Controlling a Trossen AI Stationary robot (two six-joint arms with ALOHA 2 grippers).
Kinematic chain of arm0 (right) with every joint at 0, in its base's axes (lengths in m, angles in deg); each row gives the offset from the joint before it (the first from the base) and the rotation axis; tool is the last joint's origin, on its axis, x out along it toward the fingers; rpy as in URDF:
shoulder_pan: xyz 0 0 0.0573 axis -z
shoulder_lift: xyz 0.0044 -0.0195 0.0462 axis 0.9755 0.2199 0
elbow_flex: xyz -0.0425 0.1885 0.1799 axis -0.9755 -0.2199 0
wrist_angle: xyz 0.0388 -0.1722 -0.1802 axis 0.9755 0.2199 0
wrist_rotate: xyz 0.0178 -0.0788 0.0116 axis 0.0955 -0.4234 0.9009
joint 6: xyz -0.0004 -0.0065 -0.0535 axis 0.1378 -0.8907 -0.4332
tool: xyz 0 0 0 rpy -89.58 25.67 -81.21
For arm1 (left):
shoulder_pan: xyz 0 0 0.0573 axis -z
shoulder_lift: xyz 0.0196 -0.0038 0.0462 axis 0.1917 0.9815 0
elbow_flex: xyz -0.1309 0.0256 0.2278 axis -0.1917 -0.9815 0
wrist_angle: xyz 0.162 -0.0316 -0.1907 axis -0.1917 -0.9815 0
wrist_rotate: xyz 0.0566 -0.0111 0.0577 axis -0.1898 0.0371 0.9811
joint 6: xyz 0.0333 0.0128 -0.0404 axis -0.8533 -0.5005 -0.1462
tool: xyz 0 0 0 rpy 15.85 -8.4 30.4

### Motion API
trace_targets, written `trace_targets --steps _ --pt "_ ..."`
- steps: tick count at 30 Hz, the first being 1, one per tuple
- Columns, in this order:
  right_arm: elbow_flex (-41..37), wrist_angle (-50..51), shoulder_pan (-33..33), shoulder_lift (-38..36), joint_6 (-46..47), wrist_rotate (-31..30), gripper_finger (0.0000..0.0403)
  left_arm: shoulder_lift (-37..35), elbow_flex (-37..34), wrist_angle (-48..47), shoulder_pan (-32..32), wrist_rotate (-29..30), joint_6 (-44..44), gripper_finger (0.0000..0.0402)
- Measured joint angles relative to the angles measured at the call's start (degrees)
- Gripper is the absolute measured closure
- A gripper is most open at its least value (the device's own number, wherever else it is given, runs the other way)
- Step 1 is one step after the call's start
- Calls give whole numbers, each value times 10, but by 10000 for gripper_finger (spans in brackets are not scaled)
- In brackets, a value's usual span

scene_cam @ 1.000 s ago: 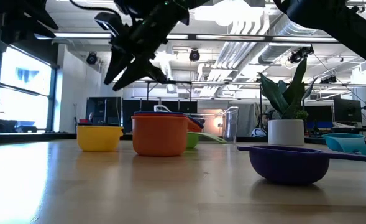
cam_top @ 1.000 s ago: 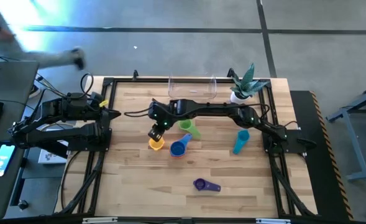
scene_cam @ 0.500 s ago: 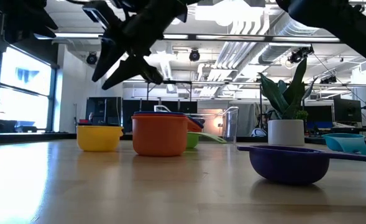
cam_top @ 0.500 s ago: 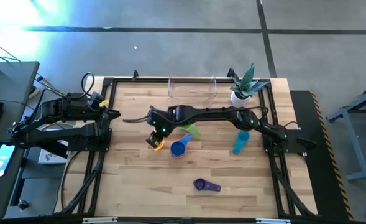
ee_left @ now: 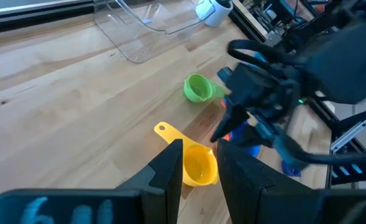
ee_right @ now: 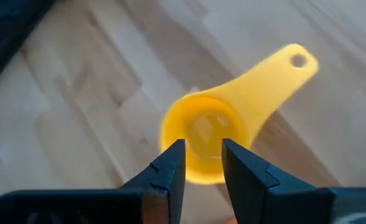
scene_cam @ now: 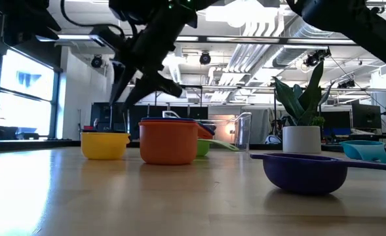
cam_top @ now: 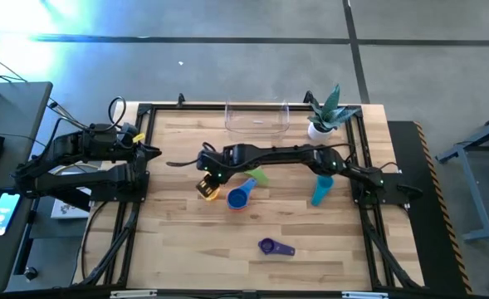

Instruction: Nest measuring cups in basket

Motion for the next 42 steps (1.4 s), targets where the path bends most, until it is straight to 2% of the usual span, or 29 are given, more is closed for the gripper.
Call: trace_targets --steps 14,29,42 --pt "0 52 1 24 17 -15 306 0 0 0 0 0 10 312" --pt "0 42 8 43 18 -12 307 0 0 0 0 0 14 312" --pt "0 49 8 56 40 8 355 0 0 0 0 0 9 312"
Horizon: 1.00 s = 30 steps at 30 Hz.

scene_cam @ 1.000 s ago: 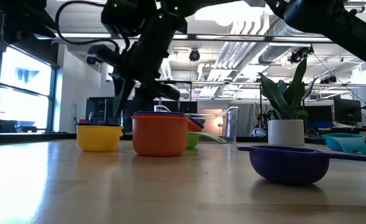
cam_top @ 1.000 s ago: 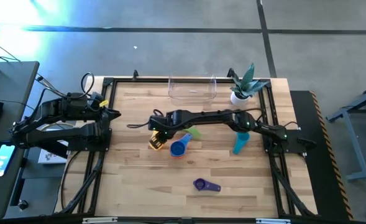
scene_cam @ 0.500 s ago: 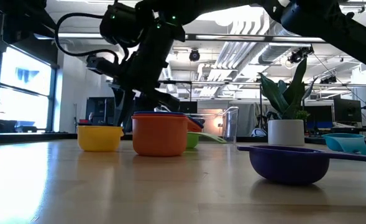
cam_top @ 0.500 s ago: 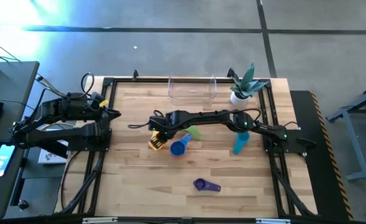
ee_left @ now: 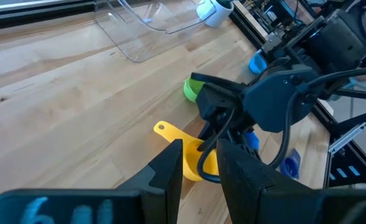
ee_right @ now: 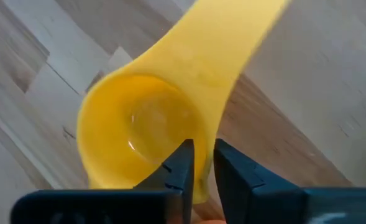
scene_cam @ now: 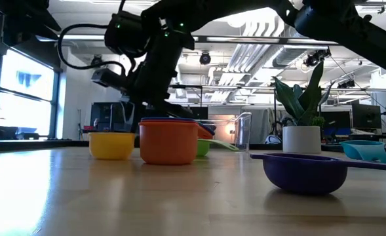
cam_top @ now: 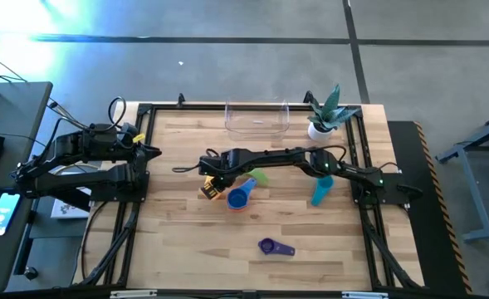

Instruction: Nest measuring cups in basket

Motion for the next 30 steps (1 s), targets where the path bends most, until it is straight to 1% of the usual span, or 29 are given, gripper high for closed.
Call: trace_targets --steps 2,5,10,15,20,24,30 --pt "0 -3 0 0 3 -8 372 0 0 0 0 0 0 312" --pt "0 -4 0 0 3 0 396 0 0 0 0 0 -2 312" --pt "1 -4 -3 0 21 4 398 0 0 0 0 0 -3 312" --pt "2 -12 -10 -10 53 -9 400 0 0 0 0 0 -5 312" --pt "2 -23 -29 -28 90 -35 401 0 0 0 0 0 -9 312" --pt "2 -42 -49 -43 136 -68 401 0 0 0 0 2 -36 312" --pt "2 -54 -82 -59 158 -97 402 0 0 0 0 53 -89 312"
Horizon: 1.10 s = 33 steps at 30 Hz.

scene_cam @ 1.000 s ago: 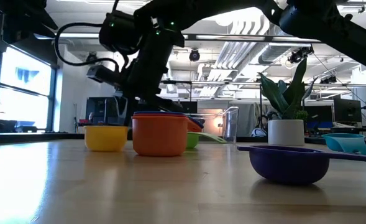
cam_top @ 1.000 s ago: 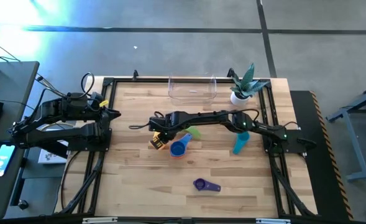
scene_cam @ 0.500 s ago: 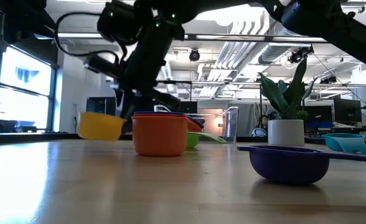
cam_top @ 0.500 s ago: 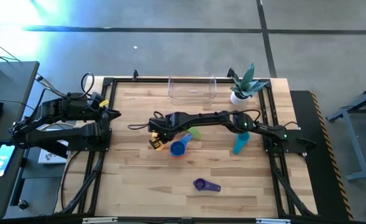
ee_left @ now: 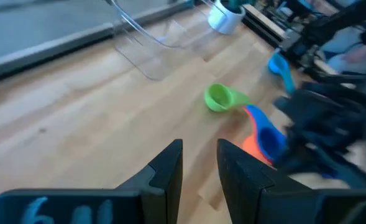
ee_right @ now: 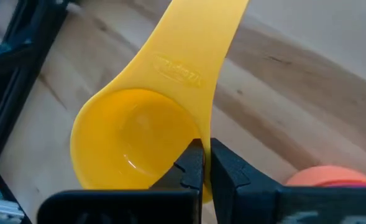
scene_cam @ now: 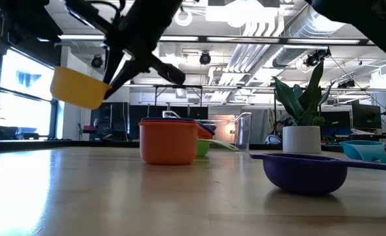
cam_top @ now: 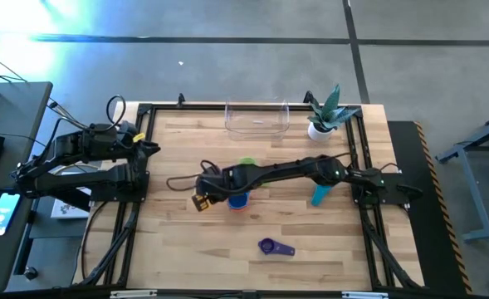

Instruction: Nest measuring cups in basket

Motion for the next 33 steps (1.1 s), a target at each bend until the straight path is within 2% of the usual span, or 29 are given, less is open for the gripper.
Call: trace_targets --steps 6,12,19,25,33 --pt "0 0 -18 -5 0 -14 402 0 0 0 0 43 -12 312" --pt "0 -5 -29 -5 24 -15 402 0 0 0 0 47 -40 312" --pt "0 -44 -47 -5 149 -59 403 0 0 0 0 47 -135 312" --pt "0 -54 -73 -5 290 -149 403 0 0 0 0 37 -215 312" --pt "0 -32 -115 -5 464 -246 403 0 0 0 0 21 -232 312"
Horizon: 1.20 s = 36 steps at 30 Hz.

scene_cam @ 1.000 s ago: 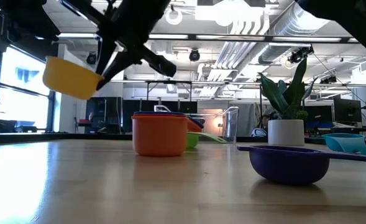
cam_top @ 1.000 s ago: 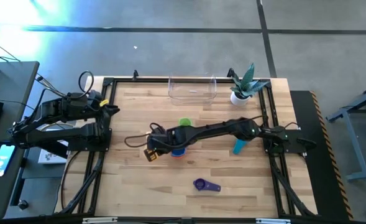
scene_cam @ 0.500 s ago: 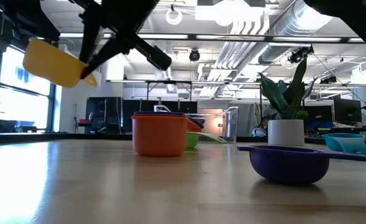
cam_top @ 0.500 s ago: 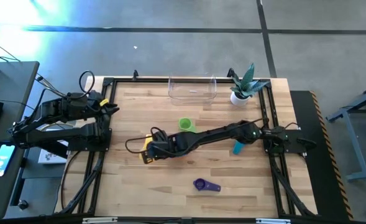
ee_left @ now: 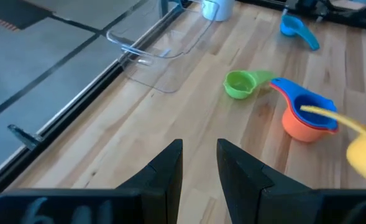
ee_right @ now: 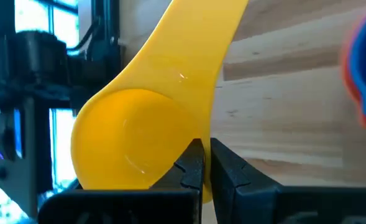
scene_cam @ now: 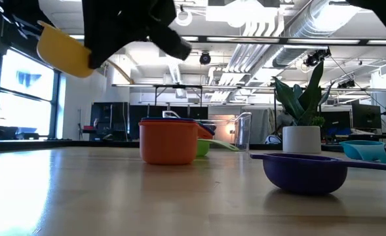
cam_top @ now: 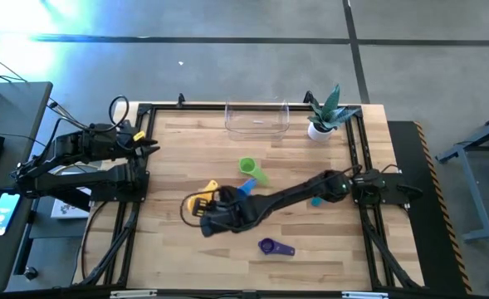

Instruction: Nest measuring cups in basket

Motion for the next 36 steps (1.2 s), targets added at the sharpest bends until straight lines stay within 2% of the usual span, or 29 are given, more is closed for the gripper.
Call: trace_targets --steps 5,9,14,18,27,31,36 --pt "0 71 -28 -7 101 -12 403 0 0 0 0 -10 -23 312" --pt "0 169 -45 -24 174 -11 403 0 0 0 0 -11 -27 312" --pt "-1 261 -38 -44 191 -3 403 0 0 0 0 -11 -34 312" --pt "-1 305 -12 -49 164 56 403 0 0 0 0 -11 -33 312" --pt "-1 316 56 -49 13 149 403 0 0 0 0 -11 -33 312" --pt "-1 319 69 -49 -18 171 403 0 0 0 0 -11 -33 312" --pt "-1 334 61 -49 -10 173 403 0 0 0 0 -11 -28 312"
